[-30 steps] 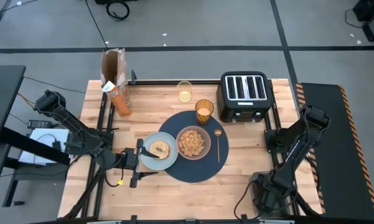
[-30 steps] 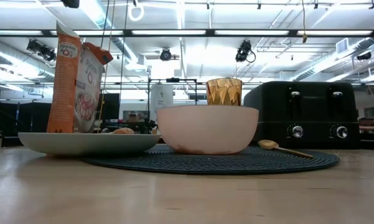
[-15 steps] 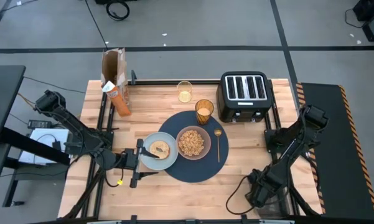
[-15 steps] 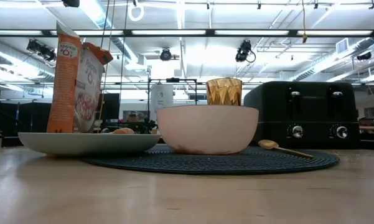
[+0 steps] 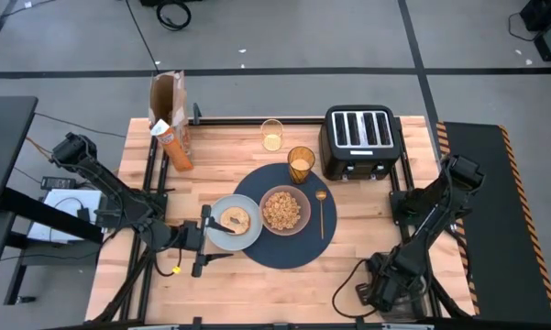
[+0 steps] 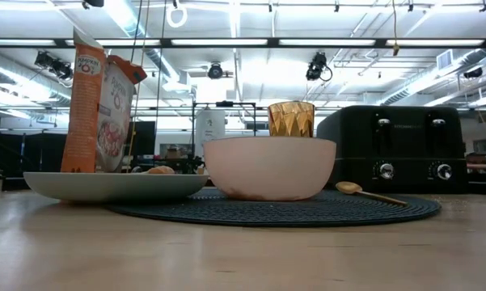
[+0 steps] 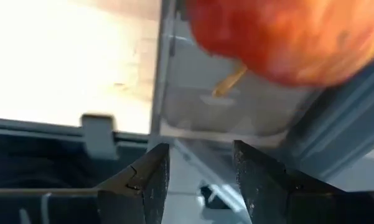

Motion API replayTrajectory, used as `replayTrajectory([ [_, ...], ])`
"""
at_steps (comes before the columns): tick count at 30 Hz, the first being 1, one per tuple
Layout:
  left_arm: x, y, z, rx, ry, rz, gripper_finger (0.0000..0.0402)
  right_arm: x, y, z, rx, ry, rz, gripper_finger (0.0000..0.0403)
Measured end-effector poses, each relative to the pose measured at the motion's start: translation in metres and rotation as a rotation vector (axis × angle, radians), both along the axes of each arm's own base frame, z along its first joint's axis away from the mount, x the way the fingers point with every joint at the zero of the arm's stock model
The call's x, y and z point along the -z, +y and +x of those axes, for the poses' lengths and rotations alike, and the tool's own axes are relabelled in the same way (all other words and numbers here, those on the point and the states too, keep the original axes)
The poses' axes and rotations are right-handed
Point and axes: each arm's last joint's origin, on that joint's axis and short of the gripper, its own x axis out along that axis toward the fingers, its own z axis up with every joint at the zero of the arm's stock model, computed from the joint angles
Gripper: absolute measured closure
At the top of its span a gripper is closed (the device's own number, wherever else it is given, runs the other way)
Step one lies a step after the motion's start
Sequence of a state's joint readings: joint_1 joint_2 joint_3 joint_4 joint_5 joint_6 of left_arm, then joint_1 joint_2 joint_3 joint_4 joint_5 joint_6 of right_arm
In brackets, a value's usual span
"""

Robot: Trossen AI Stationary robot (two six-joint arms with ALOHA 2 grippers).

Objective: Arrange a breakfast setting
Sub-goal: Put the apple from the black bin on the top left of the orange bowl

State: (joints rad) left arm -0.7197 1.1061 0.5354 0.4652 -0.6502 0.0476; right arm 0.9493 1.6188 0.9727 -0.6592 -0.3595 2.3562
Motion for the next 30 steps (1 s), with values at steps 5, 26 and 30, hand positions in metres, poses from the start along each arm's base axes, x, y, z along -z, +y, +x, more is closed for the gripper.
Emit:
replayTrajectory([
  [5, 0.000, 0.000, 0.000, 0.004, -0.003, 0.046, 0.0123, -0.003, -0.005, 0.005, 0.062, 0.024, -0.043, 0.0224],
  [26, 0.003, 0.000, -0.001, 0.012, 0.021, 0.118, 0.0123, 0.016, -0.019, -0.003, 0.064, 0.128, -0.065, 0.0316],
  [30, 0.003, 0.000, -0.001, 0.012, 0.016, 0.113, 0.0123, 0.021, -0.020, -0.007, 0.056, 0.125, -0.069, 0.0318],
])
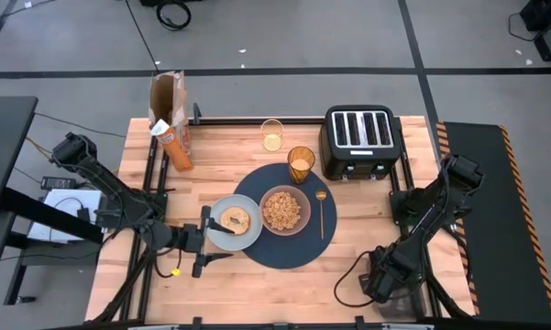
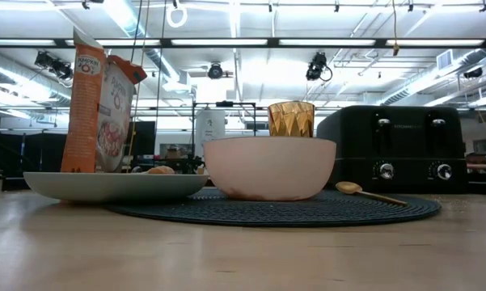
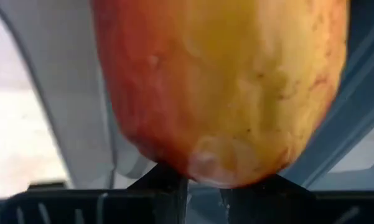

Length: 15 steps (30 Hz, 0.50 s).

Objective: Arrange a breakfast setting
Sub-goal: Put the apple from the black bin on the top left of the orange bowl

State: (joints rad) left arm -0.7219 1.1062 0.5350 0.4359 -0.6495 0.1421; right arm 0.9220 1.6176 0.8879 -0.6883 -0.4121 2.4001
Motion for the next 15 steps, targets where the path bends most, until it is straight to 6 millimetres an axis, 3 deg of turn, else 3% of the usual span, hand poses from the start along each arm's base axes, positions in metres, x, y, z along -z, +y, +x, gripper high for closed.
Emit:
replayTrajectory([
  [6, -0.001, 0.000, 0.000, 0.000, -0.012, -0.011, 0.0123, 0.001, -0.003, -0.008, -0.038, 0.018, -0.074, 0.0333],
  [11, -0.002, 0.000, 0.000, -0.002, -0.019, -0.017, 0.0123, -0.001, 0.001, -0.012, -0.074, -0.040, -0.109, 0.0384],
  [15, -0.003, 0.000, 0.001, -0.003, -0.021, -0.019, 0.0123, -0.012, 0.003, -0.016, -0.134, -0.025, -0.150, 0.0384],
])
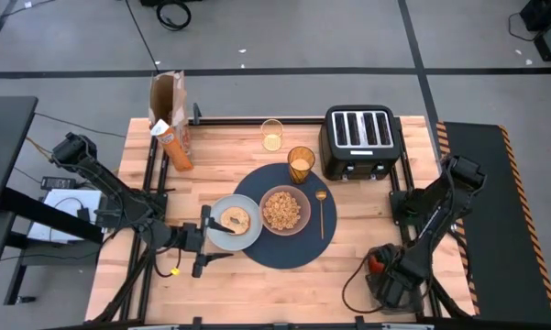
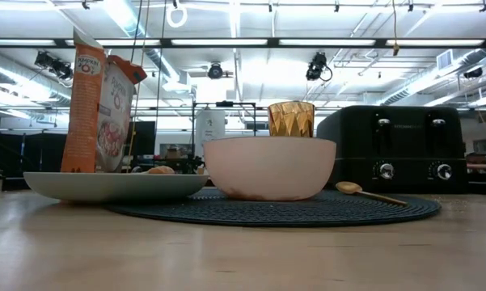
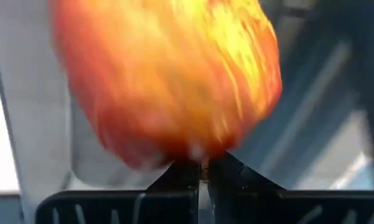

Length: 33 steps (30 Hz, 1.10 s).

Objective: Arrange a breakfast setting
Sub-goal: Put the apple from the black bin on the top left of the orange bowl

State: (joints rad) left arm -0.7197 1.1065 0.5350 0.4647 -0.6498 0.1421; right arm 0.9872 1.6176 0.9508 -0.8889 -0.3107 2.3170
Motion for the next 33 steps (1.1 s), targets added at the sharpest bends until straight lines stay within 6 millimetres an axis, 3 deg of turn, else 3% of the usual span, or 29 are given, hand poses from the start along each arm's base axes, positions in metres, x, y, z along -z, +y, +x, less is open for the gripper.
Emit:
replayTrajectory([
  [9, -0.002, 0.009, 0.007, -0.053, -0.015, -0.056, 0.0123, -0.067, 0.007, 0.000, -0.246, 0.054, -0.049, 0.0387],
  [15, 0.008, 0.015, 0.028, -0.022, -0.021, -0.106, 0.0123, -0.100, -0.002, 0.003, -0.467, 0.055, -0.076, 0.0387],
  [23, 0.053, 0.015, 0.077, -0.056, 0.034, -0.177, 0.0118, -0.113, -0.018, 0.027, -0.723, -0.037, -0.041, 0.0387],
  [29, 0.061, 0.006, 0.121, -0.094, 0.099, -0.165, 0.0077, -0.113, -0.037, 0.049, -0.849, -0.086, -0.059, 0.0387],
  [33, 0.055, 0.010, 0.149, -0.157, 0.220, -0.123, 0.0047, -0.113, -0.048, 0.060, -0.895, -0.098, -0.069, 0.0387],
])
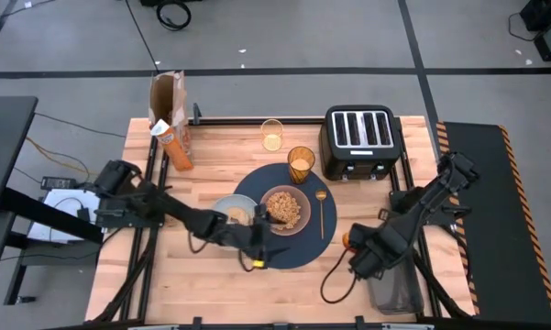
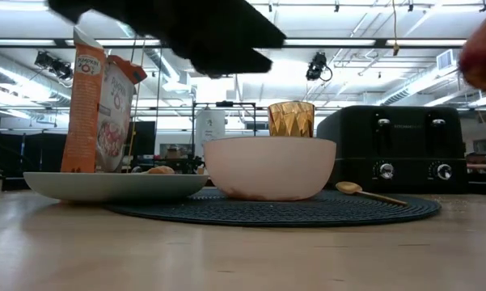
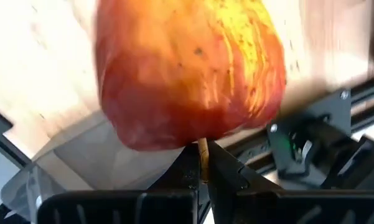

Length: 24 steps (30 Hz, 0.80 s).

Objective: Arrange a breakfast setting
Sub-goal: Put the apple from the black bin on the top left of the orange bowl

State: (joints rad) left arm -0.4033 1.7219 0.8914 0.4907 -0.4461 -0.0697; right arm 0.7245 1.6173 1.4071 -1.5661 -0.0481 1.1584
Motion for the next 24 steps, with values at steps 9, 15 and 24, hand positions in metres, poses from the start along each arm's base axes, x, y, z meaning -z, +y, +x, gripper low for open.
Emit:
replayTrajectory([
  [9, -0.007, 0.007, 0.046, 0.074, -0.002, -0.053, 0.0024, 0.001, -0.020, 0.020, -0.074, -0.071, -0.040, 0.0387],
  [15, 0.000, 0.007, 0.077, 0.064, -0.060, -0.073, 0.0023, 0.001, -0.036, 0.037, -0.138, -0.126, -0.047, 0.0387],
  [24, -0.007, 0.006, 0.114, 0.061, -0.092, -0.003, 0.0023, 0.002, -0.051, 0.048, -0.206, -0.124, -0.015, 0.0387],
])
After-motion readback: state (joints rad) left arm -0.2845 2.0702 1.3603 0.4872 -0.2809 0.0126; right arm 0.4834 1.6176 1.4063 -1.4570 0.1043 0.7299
